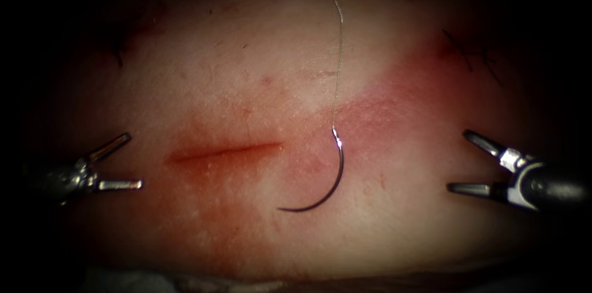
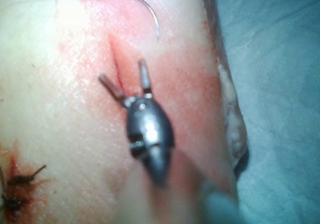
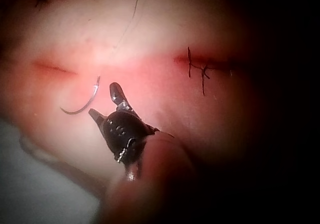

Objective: Wound Closure

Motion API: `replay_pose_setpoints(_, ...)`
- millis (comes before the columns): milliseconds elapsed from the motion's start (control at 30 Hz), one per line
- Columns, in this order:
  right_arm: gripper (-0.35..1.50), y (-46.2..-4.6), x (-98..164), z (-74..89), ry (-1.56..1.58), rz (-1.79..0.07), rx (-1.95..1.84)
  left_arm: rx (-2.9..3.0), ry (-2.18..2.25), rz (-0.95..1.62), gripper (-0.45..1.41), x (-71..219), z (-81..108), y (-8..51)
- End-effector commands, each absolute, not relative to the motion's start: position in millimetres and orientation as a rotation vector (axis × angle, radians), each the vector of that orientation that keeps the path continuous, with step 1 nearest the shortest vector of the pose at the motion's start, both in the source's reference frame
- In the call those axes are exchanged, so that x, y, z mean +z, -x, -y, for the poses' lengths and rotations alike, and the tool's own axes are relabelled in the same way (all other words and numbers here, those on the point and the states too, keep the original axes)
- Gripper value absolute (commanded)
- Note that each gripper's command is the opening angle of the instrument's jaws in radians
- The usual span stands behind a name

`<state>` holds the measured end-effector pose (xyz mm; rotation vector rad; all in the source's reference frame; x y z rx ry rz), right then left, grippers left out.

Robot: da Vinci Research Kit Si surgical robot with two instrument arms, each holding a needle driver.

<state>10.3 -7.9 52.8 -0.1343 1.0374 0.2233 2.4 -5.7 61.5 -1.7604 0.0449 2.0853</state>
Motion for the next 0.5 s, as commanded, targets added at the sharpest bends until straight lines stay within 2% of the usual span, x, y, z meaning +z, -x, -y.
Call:
replay_pose_setpoints(33, 0.77, -11.0, 53.4, 8.3, 0.131, -1.041, 0.224, 2.083, 1.762, -0.04, 0.65, 62.2, 6.3, -1.9)
replay_pose_setpoints(133, 0.82, -11.1, 53.2, 8.4, 0.131, -1.04, 0.225, 2.079, 1.766, -0.04, 0.66, 62.1, 6.3, -1.8)
replay_pose_setpoints(400, 1.13, -11.5, 53.1, 8.5, 0.15, -1.026, 0.241, 2.072, 1.784, -0.027, 0.68, 61.5, 6.6, -1.0)
replay_pose_setpoints(500, 1.14, -11.5, 53.1, 8.4, 0.155, -1.027, 0.246, 2.069, 1.786, -0.028, 0.68, 61.4, 6.8, 0.0)
